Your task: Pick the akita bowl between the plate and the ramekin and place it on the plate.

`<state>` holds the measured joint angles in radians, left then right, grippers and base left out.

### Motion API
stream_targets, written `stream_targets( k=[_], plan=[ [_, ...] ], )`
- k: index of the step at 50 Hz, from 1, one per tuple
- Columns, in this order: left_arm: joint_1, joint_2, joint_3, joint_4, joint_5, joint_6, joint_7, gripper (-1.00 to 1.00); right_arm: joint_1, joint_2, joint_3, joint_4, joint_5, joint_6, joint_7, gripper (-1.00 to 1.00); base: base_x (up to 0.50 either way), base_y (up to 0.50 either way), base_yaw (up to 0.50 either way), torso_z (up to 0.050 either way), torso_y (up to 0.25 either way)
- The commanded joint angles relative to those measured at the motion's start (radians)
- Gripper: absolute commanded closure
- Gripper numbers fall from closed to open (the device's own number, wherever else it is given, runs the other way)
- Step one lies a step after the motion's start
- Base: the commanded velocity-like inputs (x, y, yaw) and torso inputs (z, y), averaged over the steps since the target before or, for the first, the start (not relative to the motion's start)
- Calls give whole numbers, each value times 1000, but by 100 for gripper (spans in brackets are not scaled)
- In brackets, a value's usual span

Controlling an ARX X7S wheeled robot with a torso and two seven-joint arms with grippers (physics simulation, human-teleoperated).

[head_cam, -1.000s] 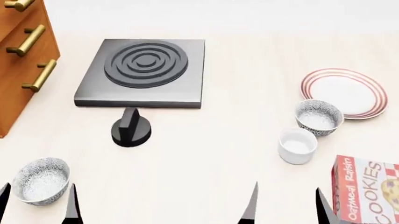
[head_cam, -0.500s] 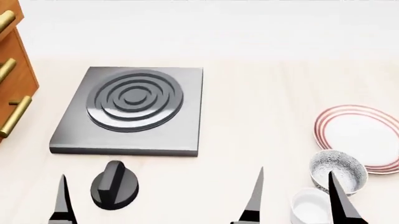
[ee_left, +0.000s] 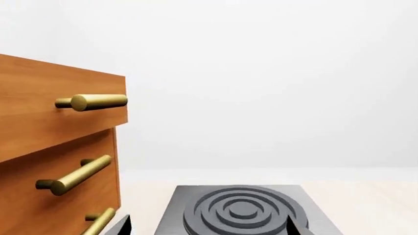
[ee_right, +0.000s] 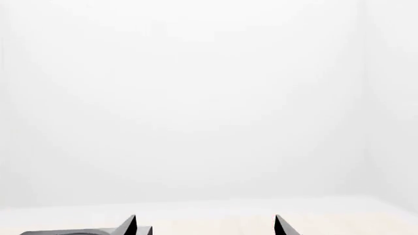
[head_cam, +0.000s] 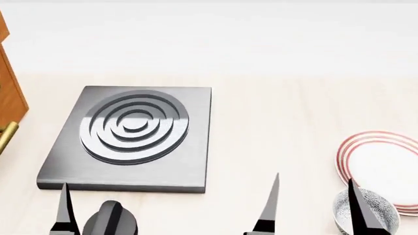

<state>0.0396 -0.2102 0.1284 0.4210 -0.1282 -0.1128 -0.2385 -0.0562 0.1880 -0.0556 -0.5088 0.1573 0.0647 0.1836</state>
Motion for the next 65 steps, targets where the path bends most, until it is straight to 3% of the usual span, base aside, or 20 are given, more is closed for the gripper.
stream_targets(
  k=[1, 37, 65],
  plan=[
    [-5, 11, -14, 4, 17, -15, 22, -100, 15, -14, 43, 9, 60, 46, -34, -100, 0, 0, 0, 0, 0],
    [-3, -6, 0, -9, 2, -3, 2, -100, 16, 15, 17, 21, 84, 56, -22, -100, 0, -448, 0, 0, 0],
    [-10, -29, 16, -9, -20, -5, -21, -100, 3, 35, -19, 47, 84, -9, -36, -100, 32, -15, 0, 0, 0]
  ],
)
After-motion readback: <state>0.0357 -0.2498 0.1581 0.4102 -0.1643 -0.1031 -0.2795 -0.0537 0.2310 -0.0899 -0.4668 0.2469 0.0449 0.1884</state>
